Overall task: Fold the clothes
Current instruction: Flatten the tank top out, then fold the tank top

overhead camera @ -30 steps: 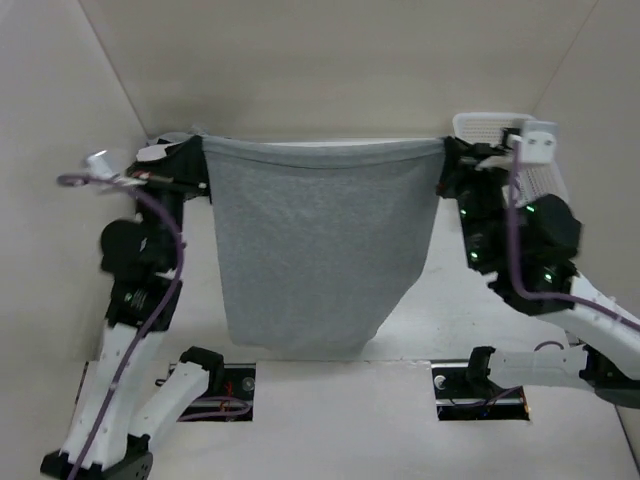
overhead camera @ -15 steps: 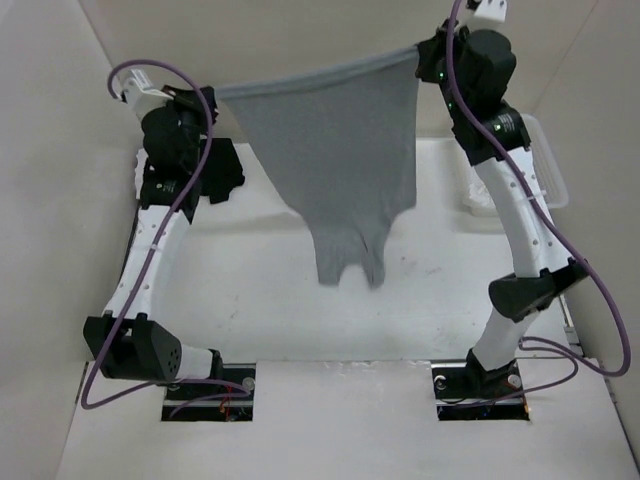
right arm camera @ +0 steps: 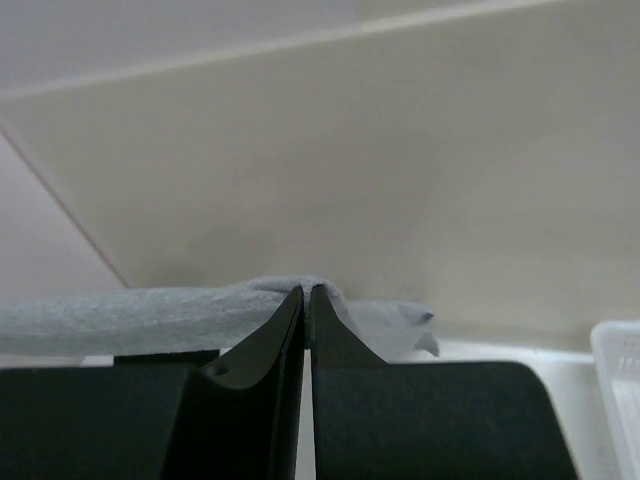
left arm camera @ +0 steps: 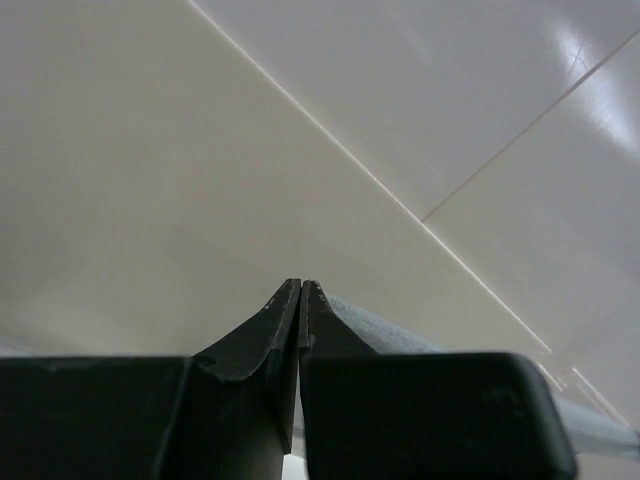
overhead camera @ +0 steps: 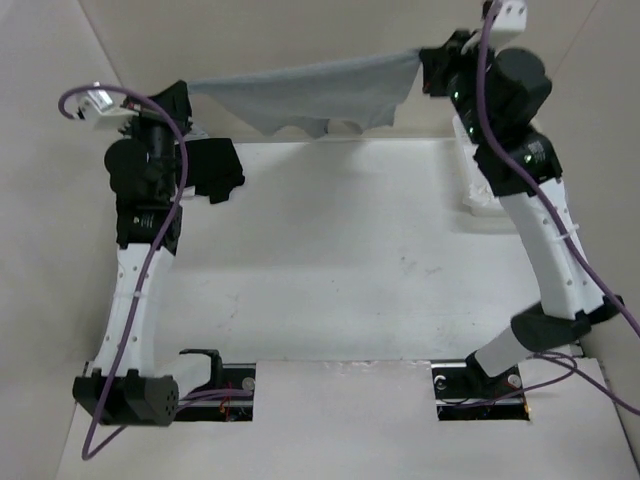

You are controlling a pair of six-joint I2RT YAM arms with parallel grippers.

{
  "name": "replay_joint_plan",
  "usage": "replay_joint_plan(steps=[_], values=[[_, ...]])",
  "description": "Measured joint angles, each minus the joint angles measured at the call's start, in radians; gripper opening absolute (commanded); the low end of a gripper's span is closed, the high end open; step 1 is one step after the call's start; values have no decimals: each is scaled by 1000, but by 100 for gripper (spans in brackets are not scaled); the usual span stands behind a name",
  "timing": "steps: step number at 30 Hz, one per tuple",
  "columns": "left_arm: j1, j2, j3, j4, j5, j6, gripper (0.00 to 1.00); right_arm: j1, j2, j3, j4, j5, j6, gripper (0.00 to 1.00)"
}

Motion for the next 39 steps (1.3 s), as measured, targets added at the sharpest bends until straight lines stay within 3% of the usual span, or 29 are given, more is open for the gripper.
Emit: replay_joint_plan(steps=[8, 12, 16, 19, 24, 27, 31, 35, 39], values=[[-43, -421, -583, -31, -20, -28, 0, 136, -480, -989, 143, 65, 45, 7], [-54, -743, -807, -249, -18, -31, 0, 267, -719, -1360, 153, 84, 149, 6], [-78, -1040, -859, -534, -14, -37, 0, 441, -932, -1596, 103, 92, 301, 6], [-121, -1159, -857, -709, -26, -64, 0, 557, -1063, -1699, 18, 94, 446, 5], [-180, -1164, -807, -955, -66, -92, 0, 775, -1192, -1770, -109, 109, 686, 5], [-169, -1164, -759, -1018, -82, -89, 0, 893, -1190, -1772, -165, 148, 794, 5], [-138, -1164, -745, -1051, -90, -92, 0, 945, -1085, -1768, -212, 190, 882, 6], [-100, -1136, -750, -1032, -95, -100, 0, 877, -983, -1736, -203, 198, 846, 5], [-91, -929, -794, -815, -108, -121, 0, 524, -875, -1662, -68, 112, 702, 5]])
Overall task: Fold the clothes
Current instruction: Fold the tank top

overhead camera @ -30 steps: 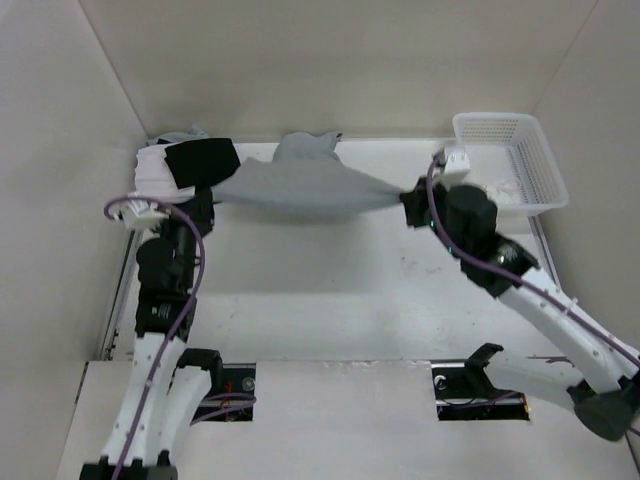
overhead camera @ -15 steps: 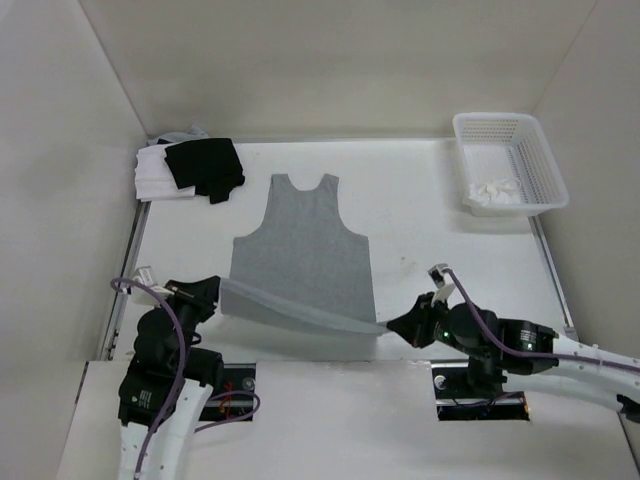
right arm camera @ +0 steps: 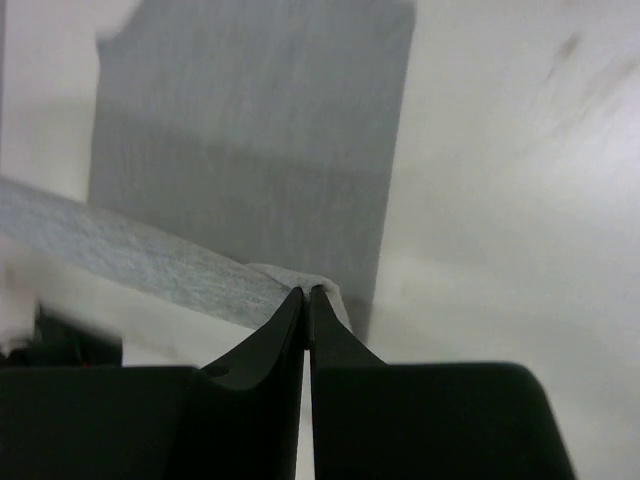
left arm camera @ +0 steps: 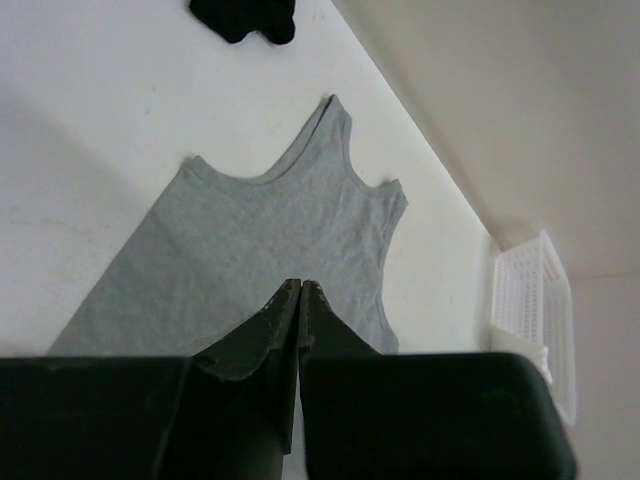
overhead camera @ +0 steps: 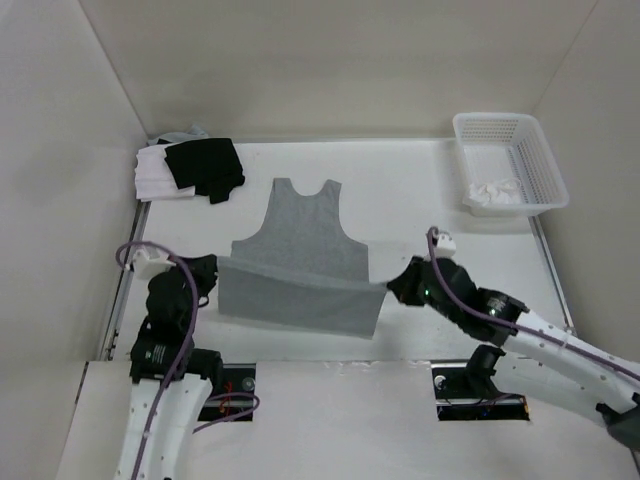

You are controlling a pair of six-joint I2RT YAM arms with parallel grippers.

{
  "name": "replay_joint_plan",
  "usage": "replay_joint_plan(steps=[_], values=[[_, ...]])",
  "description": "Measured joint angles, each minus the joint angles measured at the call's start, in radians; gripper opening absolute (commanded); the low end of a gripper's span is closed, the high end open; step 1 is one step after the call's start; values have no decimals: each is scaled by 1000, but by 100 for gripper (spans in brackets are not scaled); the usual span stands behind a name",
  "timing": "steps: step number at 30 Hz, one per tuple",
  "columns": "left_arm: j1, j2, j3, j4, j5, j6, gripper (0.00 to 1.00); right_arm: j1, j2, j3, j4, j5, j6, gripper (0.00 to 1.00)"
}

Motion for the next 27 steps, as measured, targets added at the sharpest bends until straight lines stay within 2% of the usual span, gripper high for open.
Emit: replay_joint_plan(steps=[4, 7, 12, 20, 21, 22, 25, 27], values=[[9, 332, -37, 256, -13, -23, 0, -354, 184, 79, 187, -167, -120, 6], [24, 555, -37, 428, -29, -36, 0, -486, 358, 155, 288, -264, -179, 6], [39, 834, -1, 615, -60, -47, 0, -563, 631, 328, 372, -362, -237, 6], [62, 1220, 207, 810, -90, -47, 3, -623, 1024, 673, 420, -444, -277, 8], [64, 1268, 241, 825, -89, -45, 5, -629, 1060, 706, 422, -449, -277, 10], [67, 1313, 277, 836, -87, -42, 11, -636, 1098, 740, 422, -452, -277, 17], [70, 1415, 359, 865, -72, -27, 30, -651, 1175, 798, 428, -452, -269, 47], [70, 1432, 372, 882, -56, -14, 37, -658, 1184, 792, 428, -440, -265, 57]])
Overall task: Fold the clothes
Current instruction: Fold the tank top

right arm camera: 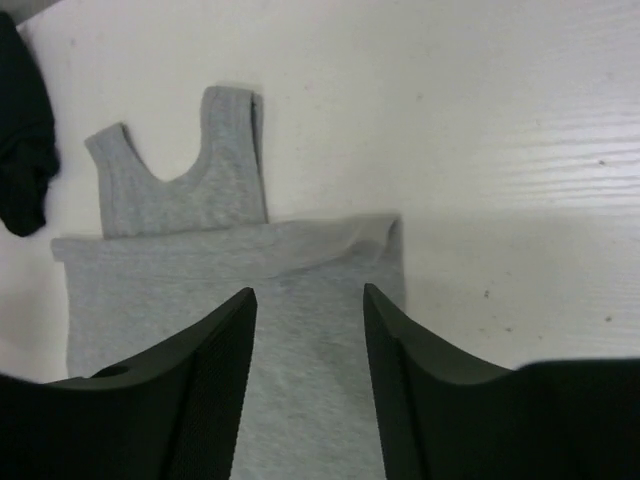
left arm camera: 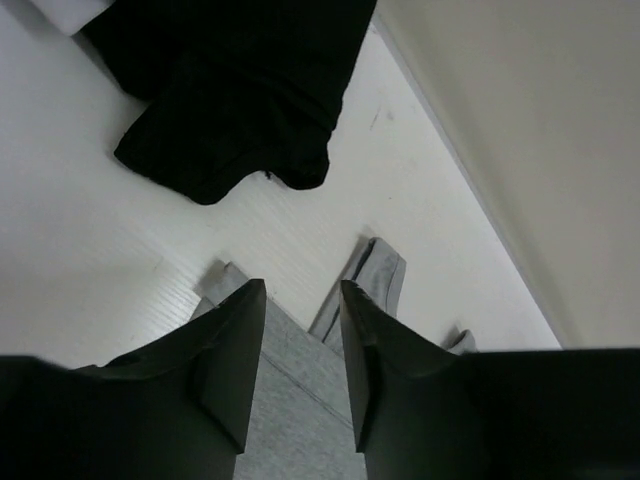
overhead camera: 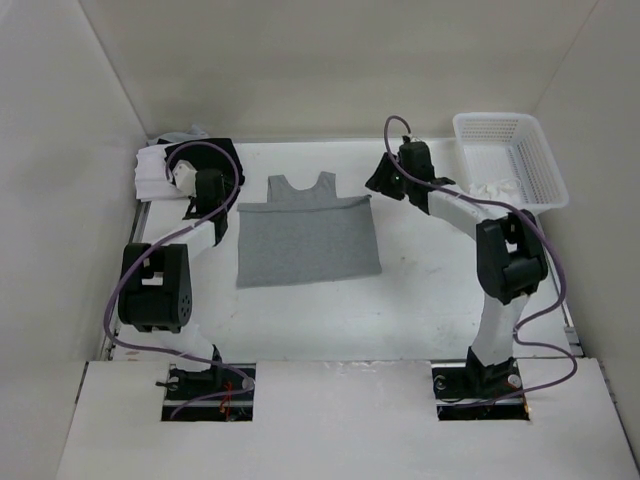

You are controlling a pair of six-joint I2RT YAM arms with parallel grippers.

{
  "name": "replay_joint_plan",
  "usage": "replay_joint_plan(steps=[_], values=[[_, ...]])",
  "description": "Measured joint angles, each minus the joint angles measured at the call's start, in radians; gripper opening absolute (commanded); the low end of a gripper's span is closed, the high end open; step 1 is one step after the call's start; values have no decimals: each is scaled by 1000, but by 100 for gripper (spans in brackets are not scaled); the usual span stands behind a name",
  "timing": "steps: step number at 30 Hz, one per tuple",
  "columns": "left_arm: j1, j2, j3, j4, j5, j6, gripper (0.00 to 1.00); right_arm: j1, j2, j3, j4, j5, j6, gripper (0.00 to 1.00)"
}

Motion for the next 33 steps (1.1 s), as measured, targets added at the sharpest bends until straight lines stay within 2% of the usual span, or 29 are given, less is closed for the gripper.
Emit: replay_joint_plan(steps=[2, 3, 4, 5, 7, 8, 9, 11, 14, 15, 17, 20, 23, 27, 33], values=[[-10, -35, -30, 17, 5, 8, 39, -3, -28, -48, 23, 21, 2, 61], [-22, -80, -72, 32, 0, 14, 39, -2, -64, -100, 41, 33, 2, 61], [-42, -145, -129, 38, -9, 20, 38, 3, -111, -163, 56, 47, 5, 56], [-66, -218, -187, 41, -16, 25, 37, 8, -166, -233, 72, 62, 6, 47], [-125, -394, -316, 48, -25, 36, 37, 32, -305, -398, 104, 91, 14, 18], [-153, -477, -373, 45, -24, 42, 37, 46, -367, -468, 117, 103, 18, 9], [-172, -552, -426, 39, -21, 48, 37, 65, -430, -542, 134, 113, 32, 8], [-183, -664, -512, 5, -10, 56, 37, 103, -521, -658, 153, 121, 55, 13], [-170, -812, -638, -124, 8, 58, 41, 168, -595, -790, 154, 137, 84, 44], [-166, -861, -671, -175, 14, 52, 43, 184, -610, -817, 148, 146, 92, 52], [-159, -966, -719, -292, 22, 26, 48, 212, -638, -859, 128, 164, 106, 60], [-152, -1057, -735, -424, 30, -19, 50, 220, -661, -882, 109, 184, 124, 64], [-144, -1071, -735, -489, 46, -53, 54, 222, -658, -882, 112, 190, 142, 65], [-126, -1026, -748, -509, 71, -93, 56, 228, -607, -882, 150, 185, 161, 56], [-79, -933, -760, -428, 130, -123, 41, 227, -549, -882, 196, 163, 195, 55]])
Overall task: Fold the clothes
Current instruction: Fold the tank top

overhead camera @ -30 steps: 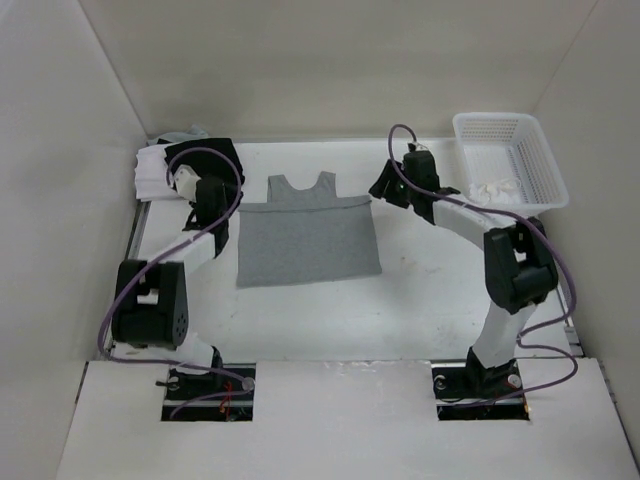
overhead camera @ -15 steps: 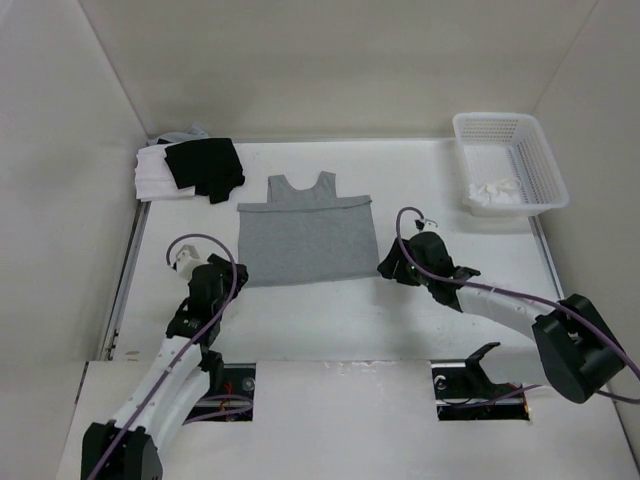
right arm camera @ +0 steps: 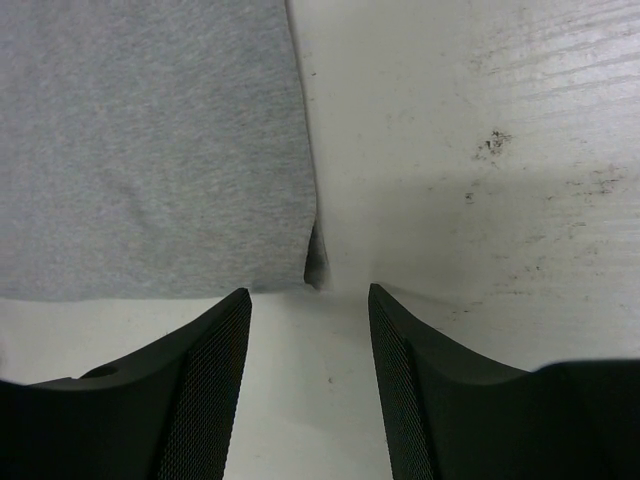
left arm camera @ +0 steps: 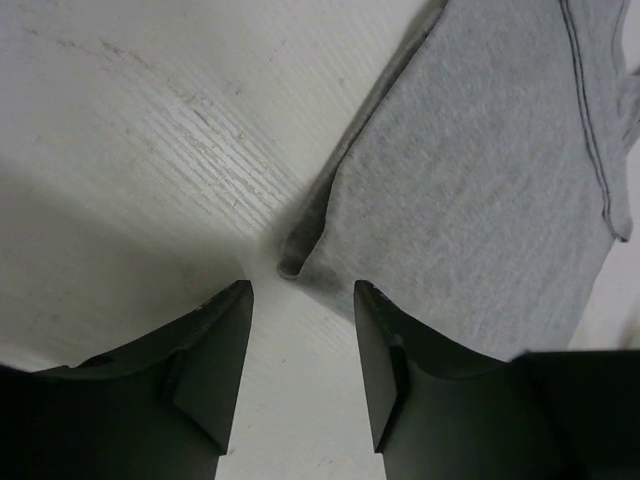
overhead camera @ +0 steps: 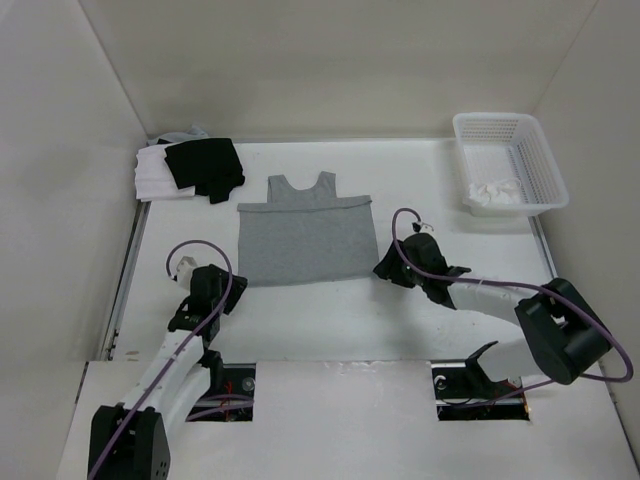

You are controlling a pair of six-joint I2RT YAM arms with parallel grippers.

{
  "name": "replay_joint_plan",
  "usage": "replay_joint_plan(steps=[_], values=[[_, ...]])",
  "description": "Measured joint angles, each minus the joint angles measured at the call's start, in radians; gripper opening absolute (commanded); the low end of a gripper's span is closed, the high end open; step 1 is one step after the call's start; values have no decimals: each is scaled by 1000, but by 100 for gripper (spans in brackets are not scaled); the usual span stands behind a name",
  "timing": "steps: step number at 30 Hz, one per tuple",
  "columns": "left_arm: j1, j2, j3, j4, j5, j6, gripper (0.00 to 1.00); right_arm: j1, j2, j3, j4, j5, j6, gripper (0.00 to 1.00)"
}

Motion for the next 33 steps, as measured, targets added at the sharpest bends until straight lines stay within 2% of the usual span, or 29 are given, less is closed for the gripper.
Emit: replay_joint_plan(steps=[8, 16, 20, 24, 27, 30, 33], values=[[36, 84, -1, 70, 37, -4, 18, -7, 43, 0, 58, -24, 26, 50], [40, 118, -20, 151, 60, 8, 7, -16, 89, 2, 107, -61, 47, 28], [53, 112, -25, 179, 68, 15, 2, -16, 101, 2, 109, -75, 56, 10], [62, 29, -25, 181, 75, 21, 0, -16, 76, -3, 101, -76, 60, 6], [60, -105, -14, 138, 88, 25, 0, -6, -56, -33, 72, -60, 58, 5], [37, -251, 53, 20, 95, 35, 0, 38, -303, -48, -28, -22, 54, 5], [-4, -379, 201, -103, 89, 68, 0, 117, -584, -15, -188, 44, 38, 5]])
